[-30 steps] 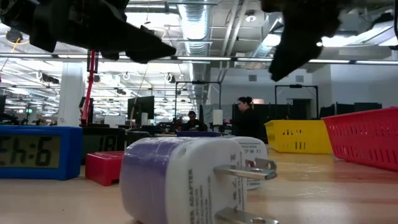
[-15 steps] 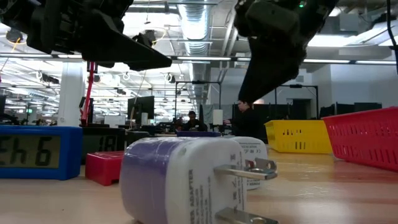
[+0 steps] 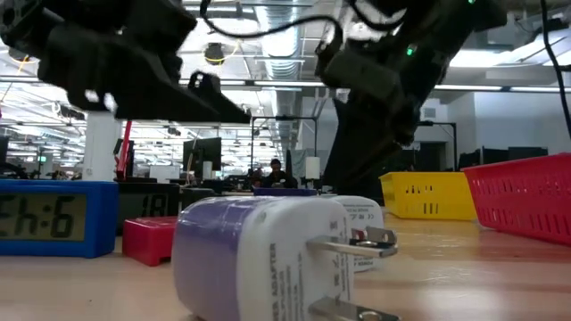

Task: Pick & Place Office items
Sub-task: Put the top blue digital timer into the red bin

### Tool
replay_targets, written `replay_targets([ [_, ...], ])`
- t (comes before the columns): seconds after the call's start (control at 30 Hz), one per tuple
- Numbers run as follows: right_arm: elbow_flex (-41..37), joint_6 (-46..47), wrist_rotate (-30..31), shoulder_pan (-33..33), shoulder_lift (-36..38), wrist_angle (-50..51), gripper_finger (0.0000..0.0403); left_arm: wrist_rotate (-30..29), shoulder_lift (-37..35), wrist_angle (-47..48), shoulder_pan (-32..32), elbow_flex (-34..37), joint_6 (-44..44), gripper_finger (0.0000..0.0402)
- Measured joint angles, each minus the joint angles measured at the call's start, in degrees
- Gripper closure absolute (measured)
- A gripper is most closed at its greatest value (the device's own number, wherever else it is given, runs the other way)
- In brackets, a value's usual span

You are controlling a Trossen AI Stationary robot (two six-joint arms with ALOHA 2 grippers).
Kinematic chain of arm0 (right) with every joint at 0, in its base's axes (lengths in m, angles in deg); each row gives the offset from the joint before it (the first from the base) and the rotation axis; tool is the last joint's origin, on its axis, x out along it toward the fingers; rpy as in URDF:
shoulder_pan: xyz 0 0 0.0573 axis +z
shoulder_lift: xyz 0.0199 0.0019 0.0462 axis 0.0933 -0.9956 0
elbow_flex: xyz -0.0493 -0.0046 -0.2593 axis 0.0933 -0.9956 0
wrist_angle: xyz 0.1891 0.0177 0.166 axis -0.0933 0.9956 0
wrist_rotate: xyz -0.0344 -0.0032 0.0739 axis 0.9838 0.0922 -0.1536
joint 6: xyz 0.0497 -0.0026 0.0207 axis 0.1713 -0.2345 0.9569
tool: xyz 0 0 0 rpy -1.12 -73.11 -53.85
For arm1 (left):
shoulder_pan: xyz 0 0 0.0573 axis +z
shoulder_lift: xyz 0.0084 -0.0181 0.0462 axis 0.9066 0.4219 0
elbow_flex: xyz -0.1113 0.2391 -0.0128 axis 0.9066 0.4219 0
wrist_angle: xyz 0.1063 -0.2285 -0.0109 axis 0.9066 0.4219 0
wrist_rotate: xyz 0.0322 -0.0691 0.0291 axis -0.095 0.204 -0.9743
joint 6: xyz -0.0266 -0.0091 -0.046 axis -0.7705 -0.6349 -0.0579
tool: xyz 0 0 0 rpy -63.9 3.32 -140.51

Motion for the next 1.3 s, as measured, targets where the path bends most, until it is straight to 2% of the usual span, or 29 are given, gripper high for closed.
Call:
replay_targets([
  [0.2, 0.0, 0.4, -0.1, -1.0, -0.7, -0.3, 0.0235, -11.5, 6.8, -7.5, 0.0, 0.0, 0.3, 0.0074],
  [0.27, 0.0, 0.4, -0.1, -1.4, -0.7, -1.6, 0.0235, -13.3, 8.5, -8.4, 0.1, 0.0, 0.4, 0.0078],
  [0.33, 0.0, 0.0, -0.2, -1.5, -0.7, -2.9, 0.0236, -12.5, 10.1, -8.2, 0.3, -0.3, 0.3, 0.0081],
  [0.43, 0.0, -0.1, -1.4, -1.5, -0.7, -2.5, 0.0236, -8.1, 12.3, -8.2, 0.3, -1.0, 0.1, 0.0083],
  [0.63, 0.0, -0.1, -1.6, -1.5, -0.7, -2.3, 0.0234, -7.7, 17.0, -8.2, 0.3, -4.7, 0.2, 0.0083],
  [0.77, -0.1, -0.1, -1.6, -1.5, -1.5, -1.3, 0.0235, -10.4, 18.7, -7.4, 0.3, -6.7, 0.5, 0.0083],
  [0.9, -0.1, 0.3, -1.6, -1.5, -3.7, -2.2, 0.0236, -11.1, 18.0, -2.3, 0.7, -6.8, 0.3, 0.0083],
  [1.3, 0.1, 0.0, -3.0, -1.2, -5.3, -8.3, 0.0235, -15.3, 17.8, -3.1, 2.3, -7.4, 0.1, 0.0083],
])
